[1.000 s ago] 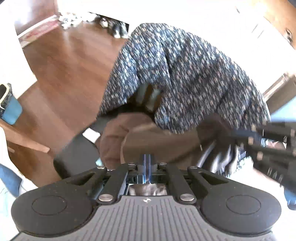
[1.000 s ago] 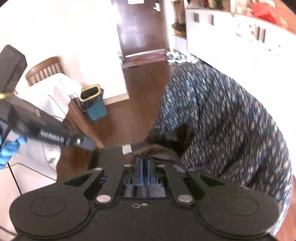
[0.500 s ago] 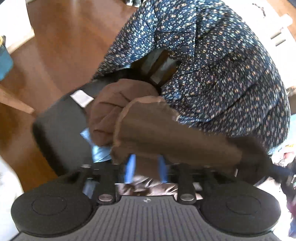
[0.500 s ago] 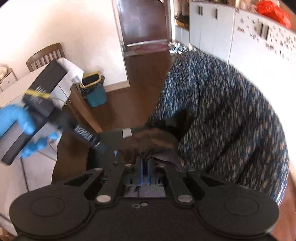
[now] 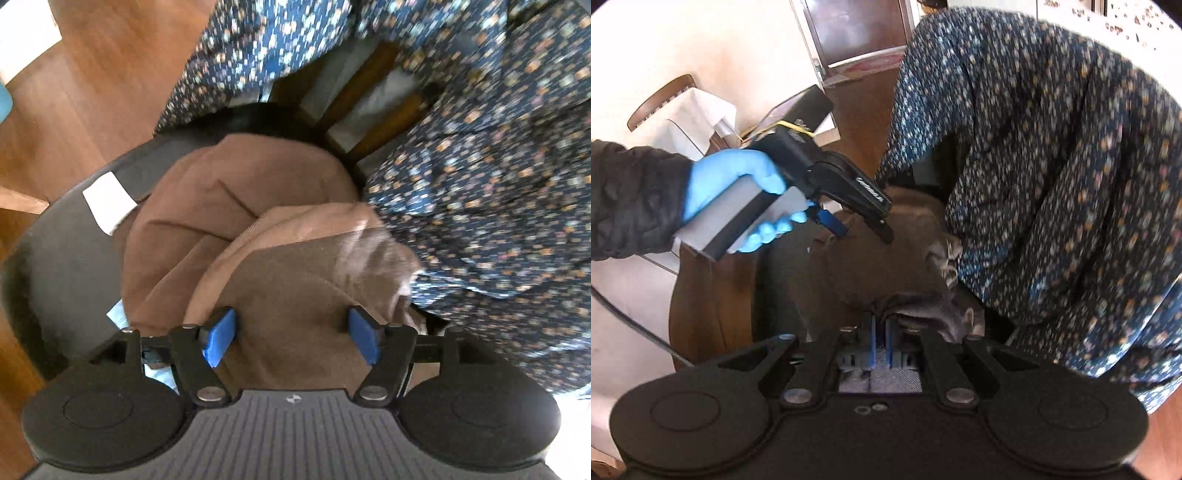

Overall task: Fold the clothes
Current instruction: 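Lift the brown garment off the chair with both tools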

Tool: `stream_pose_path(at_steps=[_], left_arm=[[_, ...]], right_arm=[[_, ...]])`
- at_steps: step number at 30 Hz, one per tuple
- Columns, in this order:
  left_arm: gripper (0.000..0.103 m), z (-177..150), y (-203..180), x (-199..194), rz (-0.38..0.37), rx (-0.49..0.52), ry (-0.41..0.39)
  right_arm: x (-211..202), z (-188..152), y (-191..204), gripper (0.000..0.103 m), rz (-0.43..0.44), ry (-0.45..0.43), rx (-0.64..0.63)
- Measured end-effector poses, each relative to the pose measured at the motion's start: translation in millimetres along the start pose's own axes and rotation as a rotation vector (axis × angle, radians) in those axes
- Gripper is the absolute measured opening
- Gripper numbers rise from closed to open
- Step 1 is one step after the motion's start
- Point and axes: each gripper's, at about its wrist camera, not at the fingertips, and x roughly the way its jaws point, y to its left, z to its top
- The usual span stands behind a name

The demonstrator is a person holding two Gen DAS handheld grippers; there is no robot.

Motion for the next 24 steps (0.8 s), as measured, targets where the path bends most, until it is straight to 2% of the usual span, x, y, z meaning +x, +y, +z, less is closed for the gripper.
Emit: stream_pose_path(at_steps=[2, 3, 4, 6, 7, 11, 18, 24], left_arm=[[0.066, 0, 0, 5, 0.015, 0.000, 0.000], [0.055, 0, 0, 7, 0.023, 0.001, 0.001], [0.036, 0, 1, 10, 0.030, 0.001, 0.001], [0.020, -1, 1, 10, 0.033, -0.003, -0.003], [0.017, -3, 2, 2, 0.021, -0.004, -0.014], [0.015, -14, 1, -38, -0.029, 0.001, -0.072], [0.014, -51, -8, -136, -0.116, 0.057, -0.173], [0.014, -84, -8, -243, -0.182, 0.055, -0.332]], right_arm=[[5, -3, -2, 0.103, -0.002, 0.011, 0.007], [8, -5, -3, 0.103, -0.003, 0.017, 0.012], [10, -6, -3, 0.103, -0.005, 0.023, 0.017], [9, -5, -3, 0.103, -0.007, 0.028, 0.021], [8, -4, -3, 0.103, -0.008, 0.031, 0.022], [-4, 6, -2, 0.103, -0.009, 0.024, 0.010], [-39, 32, 6, 0.103, -0.017, -0.027, -0.042], [-92, 81, 26, 0.103, -0.012, -0.176, -0.130]])
